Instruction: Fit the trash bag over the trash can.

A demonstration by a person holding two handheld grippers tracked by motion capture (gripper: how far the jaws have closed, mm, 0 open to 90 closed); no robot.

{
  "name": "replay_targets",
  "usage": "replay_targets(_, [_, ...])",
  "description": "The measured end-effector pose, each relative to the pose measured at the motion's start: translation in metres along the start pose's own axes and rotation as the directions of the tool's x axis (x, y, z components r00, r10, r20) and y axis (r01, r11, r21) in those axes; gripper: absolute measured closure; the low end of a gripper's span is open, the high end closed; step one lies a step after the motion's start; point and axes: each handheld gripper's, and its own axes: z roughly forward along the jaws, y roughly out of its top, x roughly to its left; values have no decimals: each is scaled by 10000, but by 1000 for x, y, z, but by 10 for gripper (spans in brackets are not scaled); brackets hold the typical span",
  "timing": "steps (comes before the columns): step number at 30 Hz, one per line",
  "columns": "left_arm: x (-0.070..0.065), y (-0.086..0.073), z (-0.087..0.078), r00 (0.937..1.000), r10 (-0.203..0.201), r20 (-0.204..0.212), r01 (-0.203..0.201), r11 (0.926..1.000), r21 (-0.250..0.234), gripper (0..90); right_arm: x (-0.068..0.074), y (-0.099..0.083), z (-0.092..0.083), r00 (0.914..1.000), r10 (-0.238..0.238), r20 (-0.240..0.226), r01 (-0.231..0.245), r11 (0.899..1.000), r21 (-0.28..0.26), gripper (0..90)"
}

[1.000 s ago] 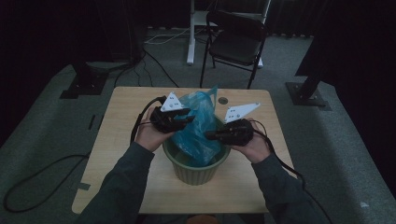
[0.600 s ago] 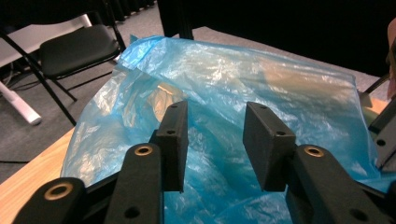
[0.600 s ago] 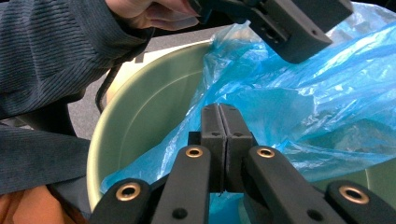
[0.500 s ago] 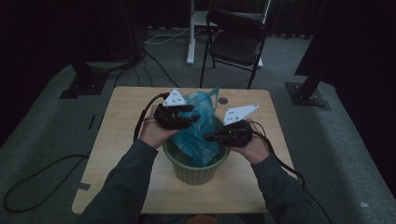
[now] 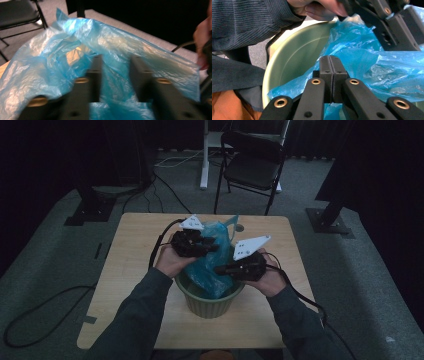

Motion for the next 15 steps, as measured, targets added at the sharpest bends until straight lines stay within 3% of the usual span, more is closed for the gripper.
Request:
replay_targets(2, [-1, -1, -1, 9997, 150, -172, -148, 9999, 82, 896, 1, 0, 0, 10000, -14, 16, 13, 10000, 64, 897])
replay_targets(4, [-1, -3, -3, 9994, 215, -276, -212, 9997, 104, 899, 1, -1, -1, 10000, -13, 32, 13, 10000, 91, 888])
replay_targets(9, [1, -5, -11, 9943, 239, -1044, -231, 9997, 89, 898, 1, -2, -4, 10000, -65, 57, 65, 10000, 67, 885])
replay_targets(12, [6, -6, -17, 9830, 239, -1823, -223, 9997, 109, 830, 4, -2, -3, 9999, -140, 34, 139, 9998, 173, 885])
replay_targets(15, [11, -8, -22, 9702, 228, -2413, -220, 9997, 59, 690, 4, -3, -3, 9998, -207, 16, 207, 9996, 189, 885])
